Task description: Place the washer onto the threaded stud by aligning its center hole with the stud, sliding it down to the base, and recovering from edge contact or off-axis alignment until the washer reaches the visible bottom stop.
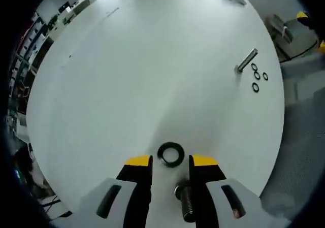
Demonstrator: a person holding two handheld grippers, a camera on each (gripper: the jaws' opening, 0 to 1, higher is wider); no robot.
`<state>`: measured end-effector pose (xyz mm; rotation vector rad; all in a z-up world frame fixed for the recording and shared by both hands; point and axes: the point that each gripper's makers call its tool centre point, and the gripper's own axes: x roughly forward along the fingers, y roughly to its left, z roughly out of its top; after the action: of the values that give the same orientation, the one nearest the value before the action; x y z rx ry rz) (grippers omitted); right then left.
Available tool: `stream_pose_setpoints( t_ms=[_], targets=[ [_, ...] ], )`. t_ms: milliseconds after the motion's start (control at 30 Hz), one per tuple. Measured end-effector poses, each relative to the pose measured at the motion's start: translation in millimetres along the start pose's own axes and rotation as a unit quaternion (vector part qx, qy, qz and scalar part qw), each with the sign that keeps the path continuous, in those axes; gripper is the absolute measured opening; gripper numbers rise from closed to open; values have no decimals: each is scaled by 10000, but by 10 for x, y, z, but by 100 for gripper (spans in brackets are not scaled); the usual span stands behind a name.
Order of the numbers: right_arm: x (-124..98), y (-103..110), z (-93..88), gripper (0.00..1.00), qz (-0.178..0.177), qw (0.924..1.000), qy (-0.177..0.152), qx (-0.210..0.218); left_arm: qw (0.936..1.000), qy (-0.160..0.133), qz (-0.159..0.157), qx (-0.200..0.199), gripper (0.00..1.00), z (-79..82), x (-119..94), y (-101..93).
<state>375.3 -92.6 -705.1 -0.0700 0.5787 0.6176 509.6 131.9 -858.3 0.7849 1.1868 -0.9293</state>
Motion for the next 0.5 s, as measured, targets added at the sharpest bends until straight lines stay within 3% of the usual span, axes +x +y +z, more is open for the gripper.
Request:
stream_pose_setpoints(
  t_ms=[233,500],
  targets=[
    [0,-5,3,39,13,10000,-11,57,9997,220,-39,70,27,-107,53,-11],
    [-8,-26,10,39,-14,9999,-47,122,9997,180,-127,78,25,-54,78,-30]
  ],
)
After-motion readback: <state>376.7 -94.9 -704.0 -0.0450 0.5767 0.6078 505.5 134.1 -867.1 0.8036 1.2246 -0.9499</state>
